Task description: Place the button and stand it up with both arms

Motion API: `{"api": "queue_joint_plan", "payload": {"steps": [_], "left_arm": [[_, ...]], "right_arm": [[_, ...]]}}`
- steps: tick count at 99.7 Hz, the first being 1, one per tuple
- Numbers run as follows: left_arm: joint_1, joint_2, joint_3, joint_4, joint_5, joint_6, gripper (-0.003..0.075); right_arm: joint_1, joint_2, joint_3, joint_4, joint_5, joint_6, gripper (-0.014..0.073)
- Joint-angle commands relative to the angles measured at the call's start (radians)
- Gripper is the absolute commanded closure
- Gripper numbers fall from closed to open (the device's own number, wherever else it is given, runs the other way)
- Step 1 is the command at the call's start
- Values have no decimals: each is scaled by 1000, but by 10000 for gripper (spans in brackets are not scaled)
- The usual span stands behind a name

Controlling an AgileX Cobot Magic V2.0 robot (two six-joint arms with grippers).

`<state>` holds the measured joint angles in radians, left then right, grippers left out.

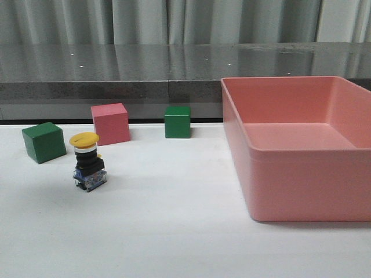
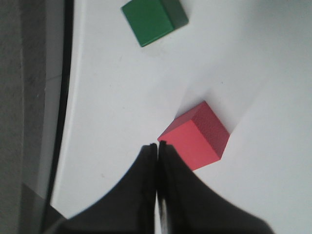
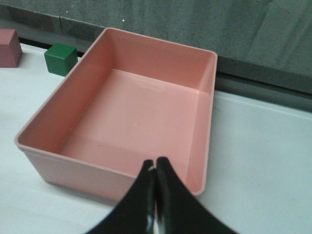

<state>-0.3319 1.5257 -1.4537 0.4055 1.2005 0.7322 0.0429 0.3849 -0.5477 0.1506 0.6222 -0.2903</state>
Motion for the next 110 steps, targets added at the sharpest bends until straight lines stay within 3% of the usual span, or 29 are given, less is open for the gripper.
{"api": "queue_joint_plan", "payload": {"steps": [1,24,50,73,92,110], "left_arm": [[50,-104,-28,-85,-85,-122,740],[87,-336,115,-332,-358,-131,740],[87,-694,556,-543,-774,-140,740],[87,-1026,951,-620,-934,-140,740],[87,-1242,1154,-696,-1038,-140,740],[87,-1384,1262,-738,-1049,-140,740]], "right_arm": [[-8,7,-24,1,-74,-1,654],[-8,7,-24,1,-74,-1,654],[-8,7,-24,1,-74,-1,654],[-8,7,-24,1,-74,-1,654],[-8,7,-24,1,-74,-1,654],[-8,7,-24,1,-74,-1,654]]}}
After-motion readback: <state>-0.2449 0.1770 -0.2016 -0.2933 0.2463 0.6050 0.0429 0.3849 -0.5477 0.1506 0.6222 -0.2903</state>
